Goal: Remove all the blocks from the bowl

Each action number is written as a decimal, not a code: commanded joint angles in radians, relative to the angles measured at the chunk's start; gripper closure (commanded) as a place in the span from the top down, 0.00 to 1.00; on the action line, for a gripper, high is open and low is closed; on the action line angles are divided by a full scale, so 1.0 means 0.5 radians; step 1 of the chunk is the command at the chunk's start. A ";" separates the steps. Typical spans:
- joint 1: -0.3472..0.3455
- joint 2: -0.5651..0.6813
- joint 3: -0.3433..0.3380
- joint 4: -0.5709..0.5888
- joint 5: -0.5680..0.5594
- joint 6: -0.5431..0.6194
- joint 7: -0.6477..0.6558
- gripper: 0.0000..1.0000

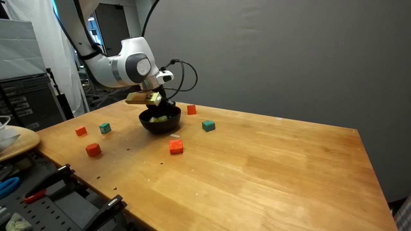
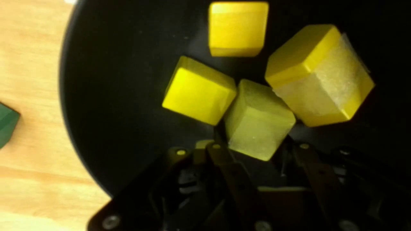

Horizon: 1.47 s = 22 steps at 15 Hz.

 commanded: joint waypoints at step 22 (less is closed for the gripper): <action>0.147 -0.096 0.543 -0.128 0.223 0.355 0.024 0.91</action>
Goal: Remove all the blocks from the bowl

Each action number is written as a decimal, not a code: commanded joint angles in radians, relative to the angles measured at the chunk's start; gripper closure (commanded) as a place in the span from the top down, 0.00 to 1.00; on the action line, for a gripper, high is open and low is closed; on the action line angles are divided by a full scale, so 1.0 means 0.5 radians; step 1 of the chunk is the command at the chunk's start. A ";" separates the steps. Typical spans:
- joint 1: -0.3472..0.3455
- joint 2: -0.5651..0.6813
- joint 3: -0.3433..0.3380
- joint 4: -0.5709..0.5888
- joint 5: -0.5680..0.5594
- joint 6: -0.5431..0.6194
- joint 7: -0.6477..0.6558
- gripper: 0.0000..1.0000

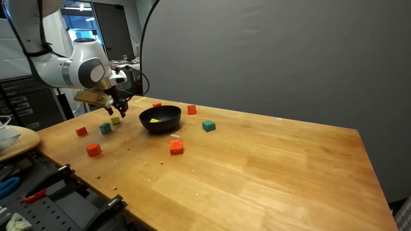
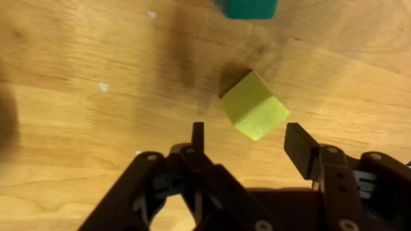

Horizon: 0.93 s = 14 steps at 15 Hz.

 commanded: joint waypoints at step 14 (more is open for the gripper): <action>0.070 -0.763 -0.704 -0.410 -0.207 -0.751 0.632 1.00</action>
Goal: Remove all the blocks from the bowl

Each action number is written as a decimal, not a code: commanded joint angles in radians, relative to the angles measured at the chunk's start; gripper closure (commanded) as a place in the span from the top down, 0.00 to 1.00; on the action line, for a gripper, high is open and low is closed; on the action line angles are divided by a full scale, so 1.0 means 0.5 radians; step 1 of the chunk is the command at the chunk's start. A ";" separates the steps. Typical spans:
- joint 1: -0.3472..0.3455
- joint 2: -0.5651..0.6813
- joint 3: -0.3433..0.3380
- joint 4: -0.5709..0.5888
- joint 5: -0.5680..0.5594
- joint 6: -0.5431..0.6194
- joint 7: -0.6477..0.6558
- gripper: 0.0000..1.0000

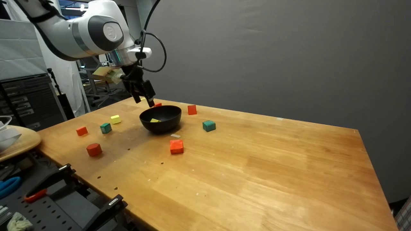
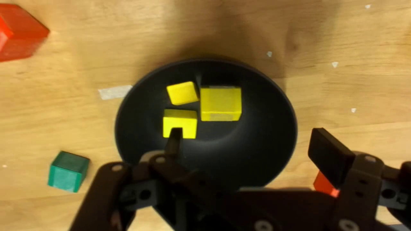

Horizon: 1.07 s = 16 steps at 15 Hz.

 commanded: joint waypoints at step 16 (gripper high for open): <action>-0.416 0.461 0.333 0.309 -0.051 0.003 -0.182 1.00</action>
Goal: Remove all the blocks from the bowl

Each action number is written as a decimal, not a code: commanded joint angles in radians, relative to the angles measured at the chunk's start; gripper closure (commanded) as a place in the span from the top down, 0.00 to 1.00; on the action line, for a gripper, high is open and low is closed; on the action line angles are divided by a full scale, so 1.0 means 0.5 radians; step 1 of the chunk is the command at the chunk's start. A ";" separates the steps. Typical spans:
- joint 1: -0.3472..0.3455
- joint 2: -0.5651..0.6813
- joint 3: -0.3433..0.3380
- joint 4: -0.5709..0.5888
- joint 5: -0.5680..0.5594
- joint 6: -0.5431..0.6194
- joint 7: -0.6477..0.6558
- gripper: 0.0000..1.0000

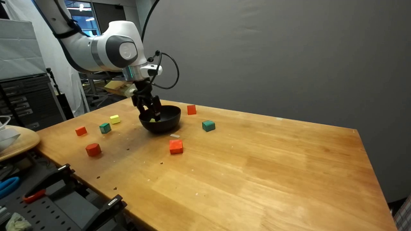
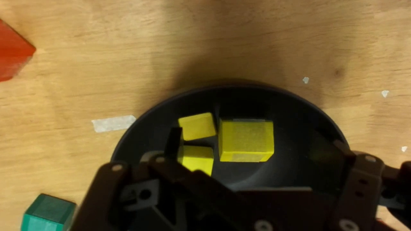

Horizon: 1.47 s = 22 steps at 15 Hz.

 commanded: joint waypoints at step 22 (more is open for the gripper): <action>0.566 -0.268 -1.133 -0.204 -0.807 0.457 0.807 0.23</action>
